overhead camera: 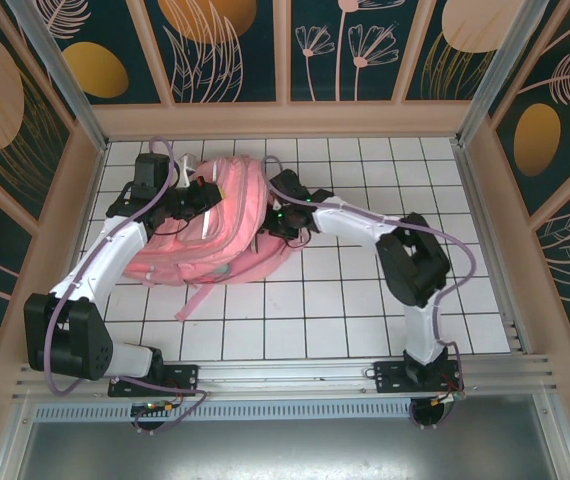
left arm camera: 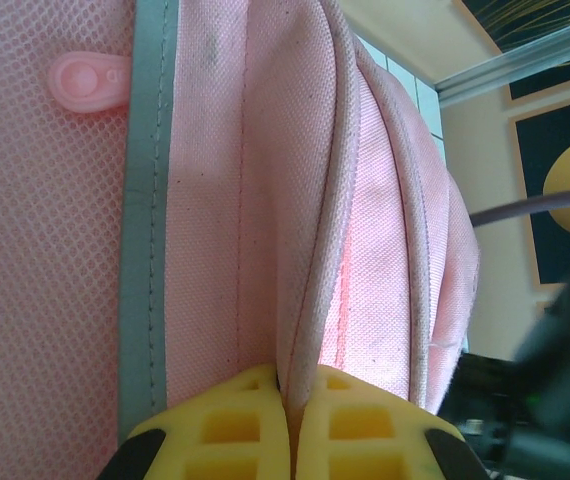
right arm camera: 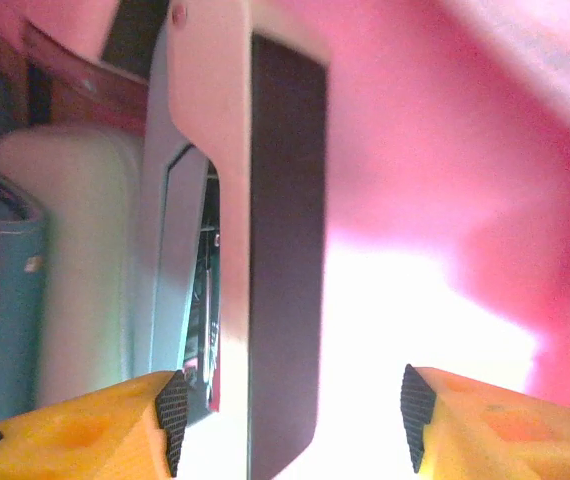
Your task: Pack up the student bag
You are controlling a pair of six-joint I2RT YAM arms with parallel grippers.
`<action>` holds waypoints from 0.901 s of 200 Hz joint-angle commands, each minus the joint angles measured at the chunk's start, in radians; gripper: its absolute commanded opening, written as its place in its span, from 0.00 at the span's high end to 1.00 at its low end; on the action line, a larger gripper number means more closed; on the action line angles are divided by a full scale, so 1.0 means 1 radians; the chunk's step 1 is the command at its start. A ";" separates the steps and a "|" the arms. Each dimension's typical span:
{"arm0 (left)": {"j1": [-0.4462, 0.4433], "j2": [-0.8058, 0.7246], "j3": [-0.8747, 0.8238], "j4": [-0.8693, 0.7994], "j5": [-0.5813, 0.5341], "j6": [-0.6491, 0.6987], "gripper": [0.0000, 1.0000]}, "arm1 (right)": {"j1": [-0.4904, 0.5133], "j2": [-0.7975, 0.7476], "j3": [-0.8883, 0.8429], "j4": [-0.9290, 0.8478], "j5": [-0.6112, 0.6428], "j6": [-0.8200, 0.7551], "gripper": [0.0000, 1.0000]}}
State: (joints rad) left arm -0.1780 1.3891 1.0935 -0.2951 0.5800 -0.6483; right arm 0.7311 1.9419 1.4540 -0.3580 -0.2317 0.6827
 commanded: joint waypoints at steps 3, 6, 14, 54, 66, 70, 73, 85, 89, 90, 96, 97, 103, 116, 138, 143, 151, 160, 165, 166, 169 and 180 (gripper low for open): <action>-0.005 -0.020 0.003 0.092 0.058 0.019 1.00 | -0.051 -0.140 -0.052 -0.058 0.082 -0.046 0.38; -0.005 -0.019 0.003 0.092 0.059 0.018 1.00 | -0.056 -0.144 -0.057 -0.063 0.088 -0.049 0.38; -0.003 -0.014 0.003 0.094 0.061 0.016 1.00 | -0.071 -0.155 -0.075 -0.077 0.103 -0.059 0.36; -0.005 0.005 0.011 0.096 0.069 0.016 1.00 | -0.122 -0.050 -0.096 -0.060 0.026 -0.101 0.30; -0.003 0.009 0.014 0.093 0.065 0.017 1.00 | -0.117 -0.008 -0.074 -0.045 -0.002 -0.104 0.30; -0.005 0.009 0.014 0.091 0.065 0.019 1.00 | -0.113 0.006 -0.068 -0.044 -0.008 -0.105 0.30; -0.006 0.009 0.015 0.091 0.065 0.019 1.00 | -0.112 0.019 -0.063 -0.047 -0.007 -0.103 0.29; -0.005 0.010 0.016 0.088 0.062 0.020 1.00 | -0.107 0.061 -0.039 -0.056 -0.003 -0.098 0.31; -0.004 0.008 0.017 0.087 0.062 0.021 1.00 | -0.106 0.072 -0.036 -0.051 -0.008 -0.097 0.34; -0.004 0.008 0.017 0.087 0.061 0.021 1.00 | -0.105 0.073 -0.035 -0.050 -0.009 -0.095 0.34; -0.005 0.006 0.016 0.085 0.061 0.022 1.00 | -0.105 0.082 -0.035 -0.037 -0.019 -0.087 0.38; -0.005 0.005 0.017 0.085 0.059 0.022 1.00 | -0.105 0.082 -0.035 -0.034 -0.022 -0.086 0.39; -0.005 0.005 0.019 0.085 0.058 0.022 1.00 | -0.105 0.087 -0.038 -0.013 -0.046 -0.078 0.49; -0.005 0.007 0.037 0.065 0.053 0.034 1.00 | -0.102 0.081 -0.033 0.015 -0.074 -0.063 0.68; -0.005 0.014 0.097 0.027 0.043 0.054 1.00 | -0.095 0.035 0.016 0.001 -0.042 -0.073 1.00; -0.005 0.017 0.116 0.018 0.043 0.057 1.00 | -0.095 0.015 0.025 -0.001 -0.031 -0.076 1.00; -0.004 0.027 0.157 -0.002 0.041 0.064 1.00 | -0.097 -0.022 0.036 0.004 -0.005 -0.083 1.00; -0.004 0.044 0.216 -0.037 0.037 0.076 1.00 | -0.100 -0.064 0.043 0.014 0.016 -0.090 1.00; -0.005 0.056 0.250 -0.054 0.035 0.082 1.00 | -0.103 -0.087 0.045 0.021 0.025 -0.092 1.00; -0.005 0.058 0.258 -0.058 0.034 0.083 1.00 | -0.104 -0.092 0.045 0.022 0.027 -0.092 1.00; -0.005 0.064 0.278 -0.067 0.034 0.087 1.00 | -0.106 -0.103 0.046 0.027 0.030 -0.092 1.00; -0.005 0.089 0.344 -0.082 0.037 0.097 1.00 | -0.117 -0.145 0.046 0.039 0.041 -0.089 1.00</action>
State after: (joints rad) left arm -0.1749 1.4563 1.2629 -0.4194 0.5591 -0.6075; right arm 0.6262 1.9656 1.4281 -0.3901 -0.2249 0.6067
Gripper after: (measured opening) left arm 0.052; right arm 0.108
